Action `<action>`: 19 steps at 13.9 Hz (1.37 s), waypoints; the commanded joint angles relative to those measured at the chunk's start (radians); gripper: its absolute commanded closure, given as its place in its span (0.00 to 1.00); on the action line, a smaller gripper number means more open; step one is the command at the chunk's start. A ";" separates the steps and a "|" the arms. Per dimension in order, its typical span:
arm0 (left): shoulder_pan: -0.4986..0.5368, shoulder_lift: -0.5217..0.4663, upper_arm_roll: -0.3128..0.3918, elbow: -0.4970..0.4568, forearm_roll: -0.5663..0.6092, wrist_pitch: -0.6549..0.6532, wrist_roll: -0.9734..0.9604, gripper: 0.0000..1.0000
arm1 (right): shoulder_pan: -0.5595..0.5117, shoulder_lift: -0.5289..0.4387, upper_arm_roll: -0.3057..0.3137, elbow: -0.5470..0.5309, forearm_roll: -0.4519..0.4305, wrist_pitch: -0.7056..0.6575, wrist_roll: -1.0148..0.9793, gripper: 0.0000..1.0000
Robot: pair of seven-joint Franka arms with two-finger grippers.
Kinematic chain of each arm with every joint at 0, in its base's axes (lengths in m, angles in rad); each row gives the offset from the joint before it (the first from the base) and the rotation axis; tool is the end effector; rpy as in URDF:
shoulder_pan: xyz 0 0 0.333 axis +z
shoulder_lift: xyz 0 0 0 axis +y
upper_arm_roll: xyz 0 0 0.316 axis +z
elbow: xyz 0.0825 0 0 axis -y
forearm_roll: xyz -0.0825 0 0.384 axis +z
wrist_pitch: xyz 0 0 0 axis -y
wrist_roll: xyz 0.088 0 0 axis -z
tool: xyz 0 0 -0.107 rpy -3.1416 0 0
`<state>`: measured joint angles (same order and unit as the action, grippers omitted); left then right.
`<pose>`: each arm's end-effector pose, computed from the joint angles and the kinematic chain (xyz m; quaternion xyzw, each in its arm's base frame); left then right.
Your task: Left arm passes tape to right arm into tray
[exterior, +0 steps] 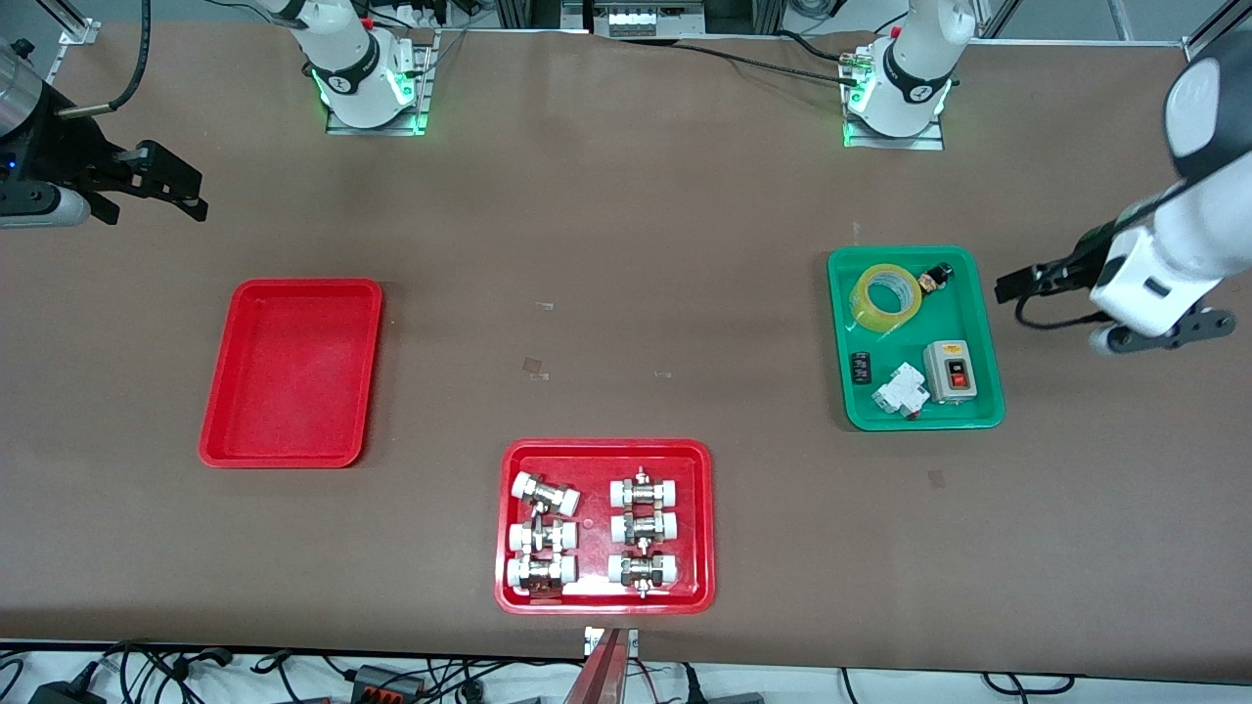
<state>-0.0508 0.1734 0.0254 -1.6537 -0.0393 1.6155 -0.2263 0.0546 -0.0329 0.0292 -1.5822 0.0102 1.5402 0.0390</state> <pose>0.5914 -0.0200 0.4895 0.9889 0.1027 -0.1069 0.0038 0.5392 0.0467 0.6345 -0.9997 -0.0225 0.0048 0.0043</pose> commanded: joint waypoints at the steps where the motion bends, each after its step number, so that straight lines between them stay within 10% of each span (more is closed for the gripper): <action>1: 0.003 -0.011 -0.005 -0.122 0.022 0.082 0.019 0.00 | -0.001 0.007 0.003 0.027 -0.006 -0.015 0.007 0.00; 10: -0.001 -0.018 -0.045 -0.625 0.022 0.533 0.018 0.00 | -0.002 0.008 0.003 0.027 -0.007 -0.017 0.004 0.00; 19: 0.005 0.072 -0.044 -0.710 0.022 0.690 0.008 0.00 | -0.004 0.008 0.003 0.027 -0.006 -0.019 0.009 0.00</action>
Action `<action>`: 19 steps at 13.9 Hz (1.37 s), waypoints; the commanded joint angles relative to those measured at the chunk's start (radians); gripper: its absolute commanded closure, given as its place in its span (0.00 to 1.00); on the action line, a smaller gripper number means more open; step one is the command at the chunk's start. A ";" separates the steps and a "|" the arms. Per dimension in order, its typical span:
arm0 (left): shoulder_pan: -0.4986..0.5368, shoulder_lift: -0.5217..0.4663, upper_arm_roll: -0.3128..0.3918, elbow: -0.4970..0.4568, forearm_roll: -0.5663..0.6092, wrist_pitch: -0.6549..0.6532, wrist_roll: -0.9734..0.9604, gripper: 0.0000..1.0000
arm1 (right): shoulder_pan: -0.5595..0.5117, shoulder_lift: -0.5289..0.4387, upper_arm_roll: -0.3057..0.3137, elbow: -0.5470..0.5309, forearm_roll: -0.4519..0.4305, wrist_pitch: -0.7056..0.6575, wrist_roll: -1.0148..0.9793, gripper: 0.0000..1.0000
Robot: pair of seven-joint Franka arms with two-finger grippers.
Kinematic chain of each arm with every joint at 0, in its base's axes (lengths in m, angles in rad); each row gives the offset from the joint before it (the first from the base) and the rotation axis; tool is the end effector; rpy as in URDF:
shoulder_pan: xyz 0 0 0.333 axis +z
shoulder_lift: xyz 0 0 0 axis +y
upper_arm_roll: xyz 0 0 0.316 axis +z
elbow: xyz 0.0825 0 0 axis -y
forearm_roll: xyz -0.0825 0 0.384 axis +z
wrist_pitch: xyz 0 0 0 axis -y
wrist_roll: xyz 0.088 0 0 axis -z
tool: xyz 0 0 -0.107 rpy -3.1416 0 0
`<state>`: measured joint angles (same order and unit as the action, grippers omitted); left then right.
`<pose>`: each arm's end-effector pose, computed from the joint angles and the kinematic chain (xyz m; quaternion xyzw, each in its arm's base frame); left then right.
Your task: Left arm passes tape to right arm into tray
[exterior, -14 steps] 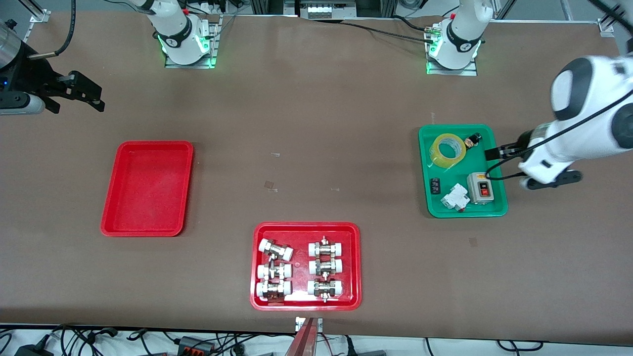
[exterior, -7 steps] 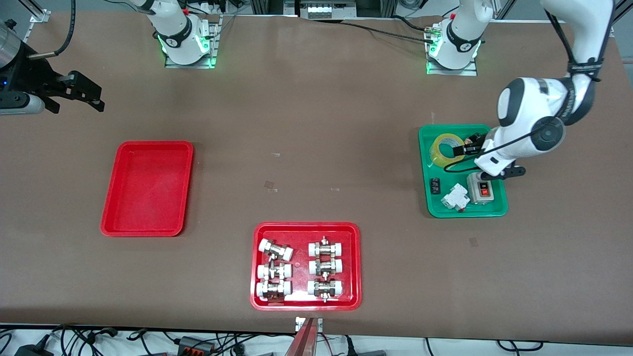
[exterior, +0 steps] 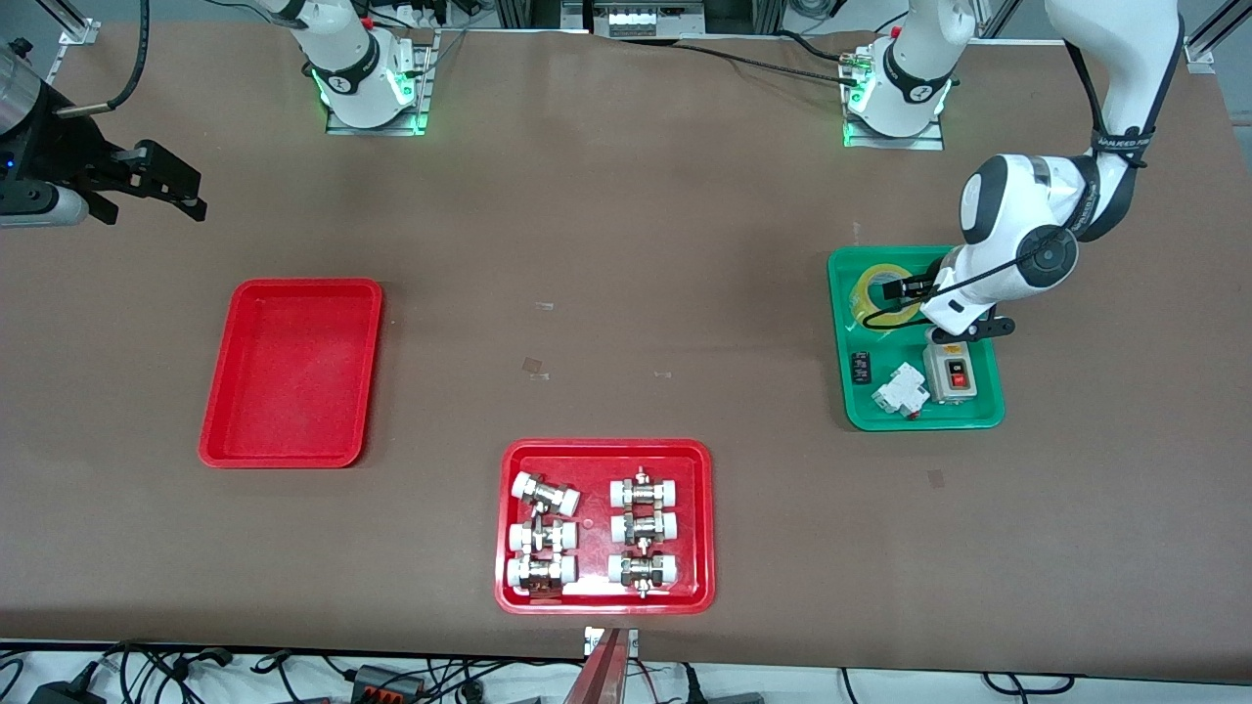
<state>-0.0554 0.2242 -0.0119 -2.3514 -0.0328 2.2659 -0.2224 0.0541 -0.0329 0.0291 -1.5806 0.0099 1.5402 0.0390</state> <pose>0.4763 -0.0331 0.2142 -0.9840 -0.0888 0.1544 0.0102 0.5393 0.0463 0.6352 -0.9997 -0.0222 0.0040 0.0042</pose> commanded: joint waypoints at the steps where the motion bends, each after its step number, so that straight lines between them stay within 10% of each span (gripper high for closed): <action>1: 0.008 0.029 -0.006 -0.015 0.016 0.055 0.005 0.00 | -0.006 0.008 0.003 0.025 -0.005 -0.018 0.009 0.00; 3: 0.005 0.032 -0.006 -0.040 0.017 0.113 0.005 0.02 | -0.007 0.008 0.003 0.025 -0.005 -0.018 0.007 0.00; 10: 0.009 0.024 -0.006 -0.045 0.017 0.115 0.014 0.97 | -0.008 0.010 0.003 0.025 -0.005 -0.015 0.005 0.00; 19: 0.032 -0.064 -0.010 -0.034 0.019 0.044 0.018 1.00 | -0.008 0.008 0.003 0.025 -0.005 -0.018 0.005 0.00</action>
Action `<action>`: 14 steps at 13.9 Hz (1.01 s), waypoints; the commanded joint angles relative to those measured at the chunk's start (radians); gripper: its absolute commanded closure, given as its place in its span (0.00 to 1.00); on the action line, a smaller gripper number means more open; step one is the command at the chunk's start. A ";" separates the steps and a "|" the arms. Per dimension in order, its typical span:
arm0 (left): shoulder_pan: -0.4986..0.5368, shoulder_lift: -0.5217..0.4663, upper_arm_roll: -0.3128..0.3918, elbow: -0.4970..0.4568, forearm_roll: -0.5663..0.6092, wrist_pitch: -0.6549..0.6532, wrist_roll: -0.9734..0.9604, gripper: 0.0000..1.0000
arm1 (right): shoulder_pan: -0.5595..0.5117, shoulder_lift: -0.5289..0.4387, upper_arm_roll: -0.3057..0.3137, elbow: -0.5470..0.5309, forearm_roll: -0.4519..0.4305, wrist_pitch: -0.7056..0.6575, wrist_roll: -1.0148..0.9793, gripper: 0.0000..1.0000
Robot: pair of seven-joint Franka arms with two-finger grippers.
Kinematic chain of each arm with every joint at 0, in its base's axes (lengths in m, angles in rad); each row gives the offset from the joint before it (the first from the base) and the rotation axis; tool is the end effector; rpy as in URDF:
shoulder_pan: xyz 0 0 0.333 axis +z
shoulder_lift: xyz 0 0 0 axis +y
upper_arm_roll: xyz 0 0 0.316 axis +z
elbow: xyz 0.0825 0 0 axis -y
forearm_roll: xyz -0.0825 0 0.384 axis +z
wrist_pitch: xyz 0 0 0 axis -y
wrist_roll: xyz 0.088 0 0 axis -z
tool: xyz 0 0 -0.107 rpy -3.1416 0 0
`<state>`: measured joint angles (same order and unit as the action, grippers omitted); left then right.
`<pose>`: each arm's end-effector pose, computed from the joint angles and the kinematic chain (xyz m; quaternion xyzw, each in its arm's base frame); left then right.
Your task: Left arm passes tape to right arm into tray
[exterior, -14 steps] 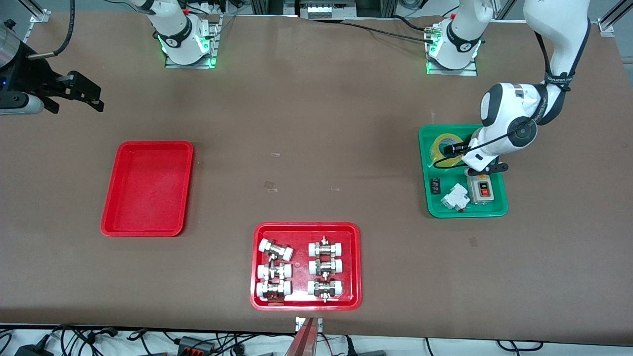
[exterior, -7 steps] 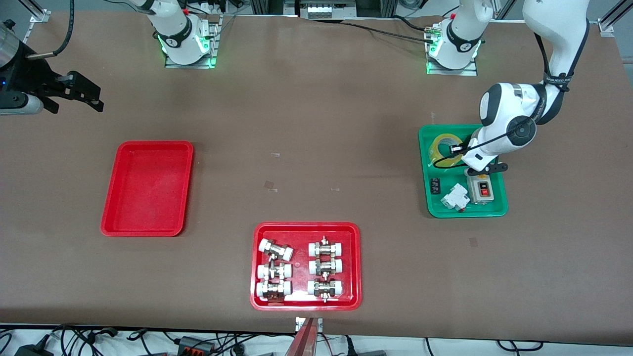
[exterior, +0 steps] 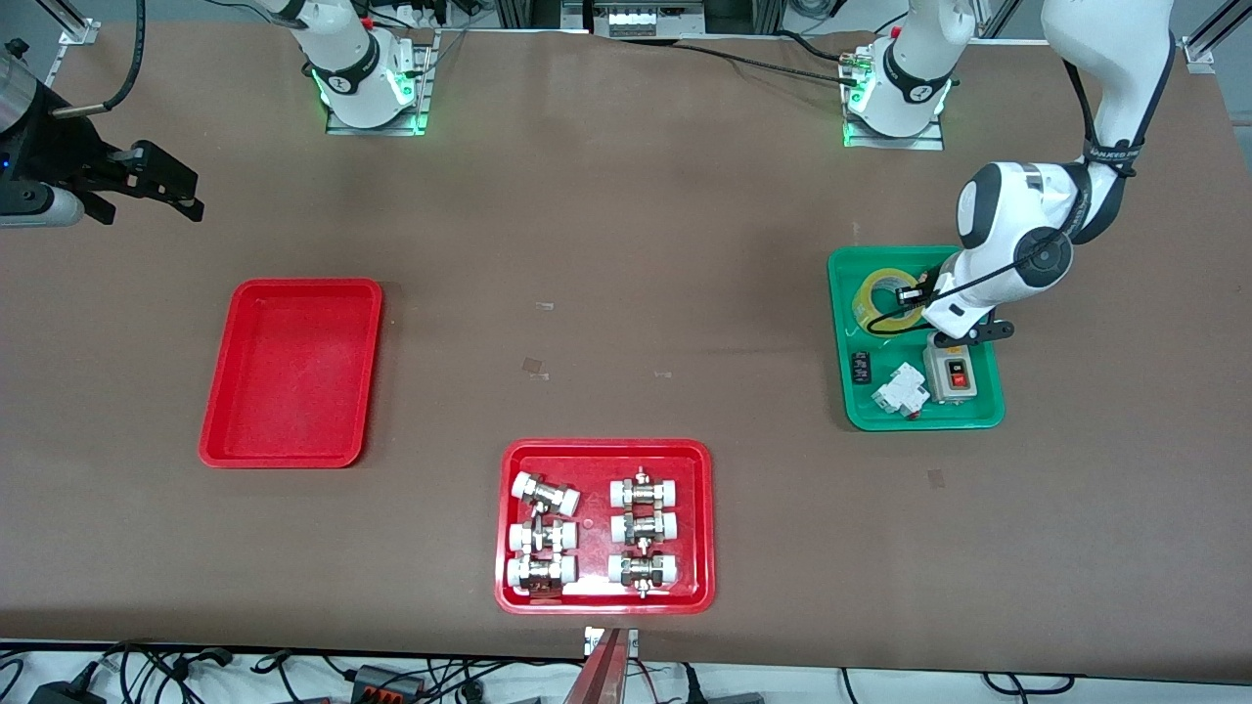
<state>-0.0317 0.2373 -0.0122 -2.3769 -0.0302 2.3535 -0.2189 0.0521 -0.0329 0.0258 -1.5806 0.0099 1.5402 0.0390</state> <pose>0.4760 -0.0215 0.2044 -0.9866 -0.0985 0.1303 0.0064 0.5395 0.0435 0.6352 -0.9998 -0.0196 0.0040 0.0043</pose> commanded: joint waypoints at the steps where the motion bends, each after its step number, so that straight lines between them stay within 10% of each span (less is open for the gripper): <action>1: 0.001 -0.098 -0.009 -0.005 0.016 -0.054 0.024 1.00 | -0.006 0.008 0.005 0.025 -0.004 -0.017 0.005 0.00; 7: 0.035 -0.204 0.003 0.102 0.015 -0.175 0.164 1.00 | -0.005 0.007 0.005 0.028 -0.004 -0.020 0.004 0.00; 14: 0.093 -0.199 0.000 0.577 0.001 -0.687 0.291 1.00 | -0.009 0.008 0.002 0.045 -0.005 -0.020 -0.004 0.00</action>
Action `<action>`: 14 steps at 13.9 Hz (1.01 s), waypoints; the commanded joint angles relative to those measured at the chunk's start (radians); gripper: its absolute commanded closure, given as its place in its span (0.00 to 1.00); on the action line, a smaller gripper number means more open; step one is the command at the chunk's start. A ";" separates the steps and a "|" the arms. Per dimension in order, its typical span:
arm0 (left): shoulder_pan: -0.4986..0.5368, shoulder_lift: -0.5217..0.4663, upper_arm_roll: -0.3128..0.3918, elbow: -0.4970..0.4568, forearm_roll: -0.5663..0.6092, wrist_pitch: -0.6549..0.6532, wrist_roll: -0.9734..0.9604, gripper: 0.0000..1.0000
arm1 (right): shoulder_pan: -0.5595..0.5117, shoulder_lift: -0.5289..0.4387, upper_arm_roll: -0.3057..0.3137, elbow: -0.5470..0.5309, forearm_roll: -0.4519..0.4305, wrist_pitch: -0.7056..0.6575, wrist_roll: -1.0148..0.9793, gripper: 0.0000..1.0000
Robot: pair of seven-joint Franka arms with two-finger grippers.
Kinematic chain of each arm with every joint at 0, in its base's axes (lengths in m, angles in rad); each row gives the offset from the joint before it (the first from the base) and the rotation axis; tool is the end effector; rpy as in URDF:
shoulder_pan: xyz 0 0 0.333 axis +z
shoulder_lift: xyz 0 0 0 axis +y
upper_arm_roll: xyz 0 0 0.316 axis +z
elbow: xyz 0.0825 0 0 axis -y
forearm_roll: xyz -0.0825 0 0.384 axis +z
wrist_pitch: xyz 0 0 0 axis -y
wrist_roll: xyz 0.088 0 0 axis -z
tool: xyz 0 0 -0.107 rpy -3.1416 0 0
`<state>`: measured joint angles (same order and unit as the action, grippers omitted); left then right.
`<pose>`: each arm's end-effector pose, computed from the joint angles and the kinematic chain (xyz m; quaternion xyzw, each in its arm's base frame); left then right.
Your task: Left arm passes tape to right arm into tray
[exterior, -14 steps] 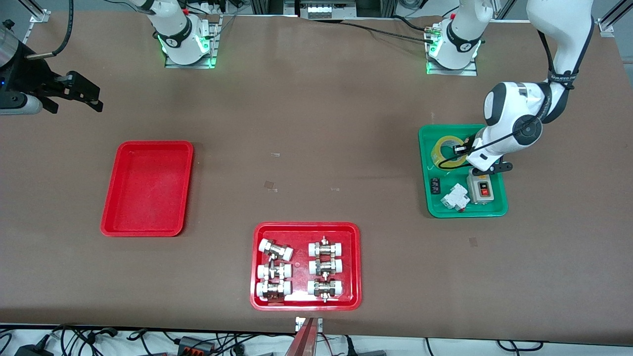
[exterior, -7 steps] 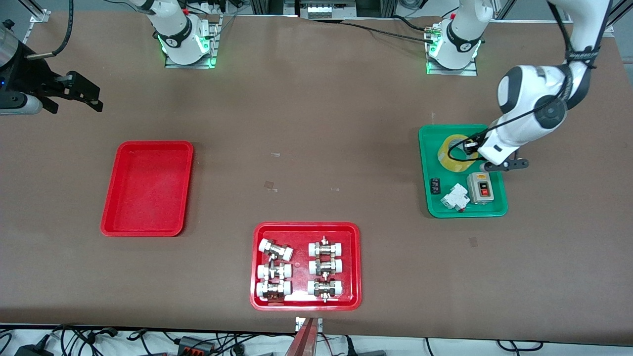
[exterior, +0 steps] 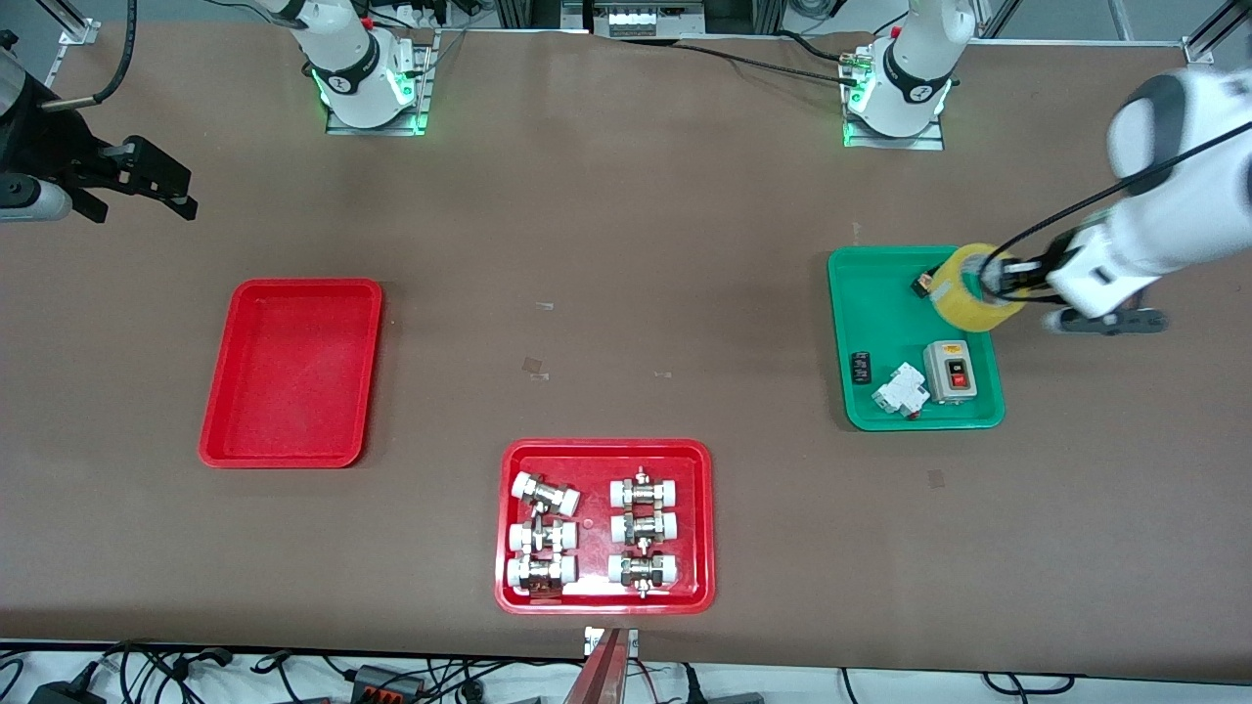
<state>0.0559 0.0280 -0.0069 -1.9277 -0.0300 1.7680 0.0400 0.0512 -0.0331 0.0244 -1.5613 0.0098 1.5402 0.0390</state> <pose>0.5442 0.0241 0.4573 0.9955 0.0088 -0.0930 0.0186 0.5398 0.0422 0.6444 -0.9998 -0.0185 -0.0057 0.0048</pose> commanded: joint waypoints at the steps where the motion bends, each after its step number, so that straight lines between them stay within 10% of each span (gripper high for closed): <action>1: -0.007 0.030 -0.011 0.189 0.001 -0.137 0.031 1.00 | -0.008 0.009 0.003 0.026 -0.004 -0.020 -0.004 0.00; 14: -0.304 0.297 -0.015 0.395 -0.625 -0.072 -0.283 1.00 | -0.010 0.139 0.003 0.026 0.013 -0.109 -0.040 0.00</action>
<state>-0.1707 0.2382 -0.0287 -1.6348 -0.5961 1.6722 -0.1064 0.0500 0.0815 0.0242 -1.5590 0.0105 1.4716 0.0267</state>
